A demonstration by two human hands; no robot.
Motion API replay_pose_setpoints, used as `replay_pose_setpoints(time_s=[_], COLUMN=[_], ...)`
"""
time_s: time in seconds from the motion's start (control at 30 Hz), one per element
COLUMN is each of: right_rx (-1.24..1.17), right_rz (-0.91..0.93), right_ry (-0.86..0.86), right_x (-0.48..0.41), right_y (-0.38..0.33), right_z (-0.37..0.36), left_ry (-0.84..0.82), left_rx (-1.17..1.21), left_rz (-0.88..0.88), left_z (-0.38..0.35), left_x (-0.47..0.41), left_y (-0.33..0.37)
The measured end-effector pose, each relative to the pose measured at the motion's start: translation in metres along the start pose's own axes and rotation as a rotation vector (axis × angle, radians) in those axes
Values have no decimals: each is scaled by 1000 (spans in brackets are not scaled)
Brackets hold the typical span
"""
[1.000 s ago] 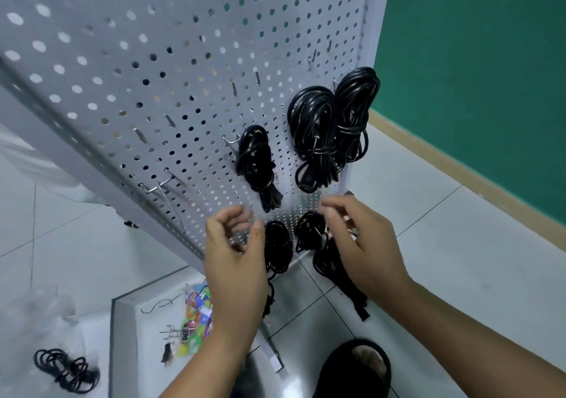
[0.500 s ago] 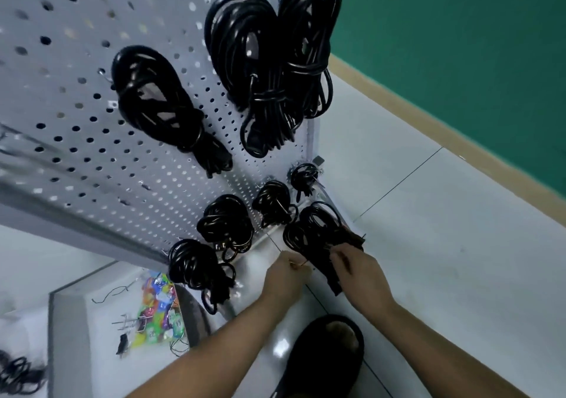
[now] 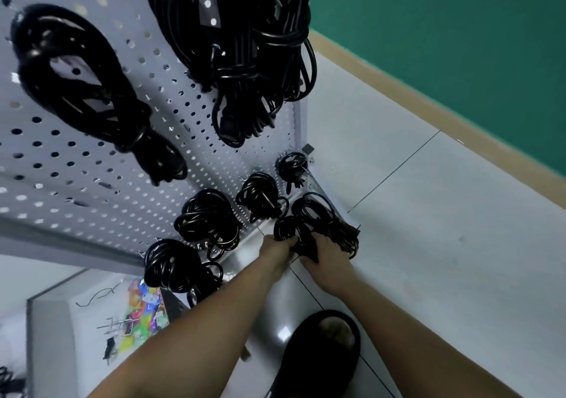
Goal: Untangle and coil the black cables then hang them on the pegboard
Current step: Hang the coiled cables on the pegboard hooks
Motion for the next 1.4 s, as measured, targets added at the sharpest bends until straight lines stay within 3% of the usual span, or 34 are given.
replay_pose_setpoints(time_s=[0.23,0.33,0.57,0.8,1.1,1.27,1.4], right_rx=[-164,-222,-300,-456,-450,-480,-479], right_rz=[-74,-86,173,372,647,710,700], right_ry=[24,28,42,5,154,211,240], right_x=[14,29,87,146,226,245,236], right_y=[-4,-19,-80,-165,-264,-311,-340], right_z=[14,35,122,187,224,231,222], left_ry=[55,82,20,27,197,226,318], left_rx=[-76,-184,-343,-274,-40,206,275], left_rz=[-138,-294,-637,-815,-991,-1137,-1137], left_z=[4,10,50,103,164,185,205], left_x=[61,99,215,342,453,483,477], left_y=[6,23,78,126,147,164,174])
Point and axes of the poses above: each hand's wrist, its own x-axis away from the middle knuckle, its own z-axis out of the back of the hand, y = z × x, the point moved 3 cm from there along -x, towards the middle knuckle, and after that the axes turned 5 degrees about y, right-handed, at the moved point
